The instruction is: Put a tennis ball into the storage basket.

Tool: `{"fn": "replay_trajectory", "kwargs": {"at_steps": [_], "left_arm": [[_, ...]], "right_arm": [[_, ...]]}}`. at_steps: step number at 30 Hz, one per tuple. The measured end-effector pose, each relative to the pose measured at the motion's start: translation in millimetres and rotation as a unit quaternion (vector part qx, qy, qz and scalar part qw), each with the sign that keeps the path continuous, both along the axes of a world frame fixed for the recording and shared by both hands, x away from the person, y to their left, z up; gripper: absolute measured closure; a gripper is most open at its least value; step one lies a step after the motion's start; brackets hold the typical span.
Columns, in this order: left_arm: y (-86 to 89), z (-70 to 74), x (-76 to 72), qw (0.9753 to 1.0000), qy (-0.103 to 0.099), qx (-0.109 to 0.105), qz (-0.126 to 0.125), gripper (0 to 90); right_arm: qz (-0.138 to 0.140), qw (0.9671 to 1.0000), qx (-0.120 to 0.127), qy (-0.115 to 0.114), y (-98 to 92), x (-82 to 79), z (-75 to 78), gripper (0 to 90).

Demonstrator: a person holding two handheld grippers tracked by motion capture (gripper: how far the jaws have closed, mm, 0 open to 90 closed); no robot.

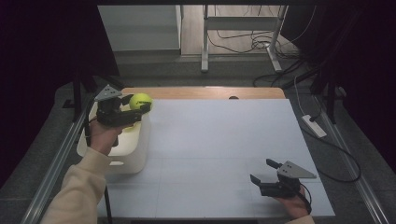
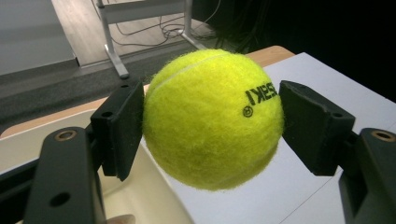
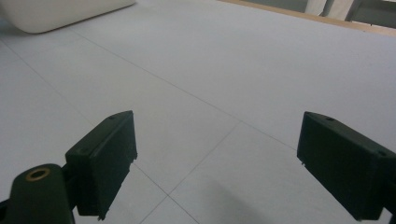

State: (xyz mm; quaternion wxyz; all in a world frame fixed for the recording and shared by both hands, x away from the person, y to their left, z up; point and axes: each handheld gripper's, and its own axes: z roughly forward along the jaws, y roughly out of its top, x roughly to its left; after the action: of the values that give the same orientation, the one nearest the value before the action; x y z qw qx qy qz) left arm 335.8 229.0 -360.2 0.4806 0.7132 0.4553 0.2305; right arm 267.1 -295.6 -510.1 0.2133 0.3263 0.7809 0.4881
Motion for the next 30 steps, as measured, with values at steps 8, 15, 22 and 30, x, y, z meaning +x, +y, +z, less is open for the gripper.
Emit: {"fn": "replay_trajectory", "kwargs": {"at_steps": [8, 15, 22, 30], "left_arm": [[7.9, 1.9, -3.9, 1.0, 0.002, 0.005, 0.006, 27.0], [17.3, -1.9, -3.7, 0.9996, 0.011, 0.01, 0.023, 27.0], [26.8, -4.2, -2.0, 0.999, 0.016, 0.013, 0.039, 27.0], [36.1, -6.5, -1.0, 0.9982, 0.017, 0.012, 0.056, 27.0]], "right_arm": [[-0.001, 1.0, 0.0, 0.0, -0.2, -0.1, 0.2, 11.9], [-0.003, 1.0, 0.0, 0.001, -0.5, 0.1, 0.0, 11.8], [-0.003, 1.0, 0.001, 0.0, -0.9, 0.4, 0.1, 11.9], [-0.004, 1.0, 0.001, -0.001, -1.7, 0.2, 0.4, 11.9]]}}
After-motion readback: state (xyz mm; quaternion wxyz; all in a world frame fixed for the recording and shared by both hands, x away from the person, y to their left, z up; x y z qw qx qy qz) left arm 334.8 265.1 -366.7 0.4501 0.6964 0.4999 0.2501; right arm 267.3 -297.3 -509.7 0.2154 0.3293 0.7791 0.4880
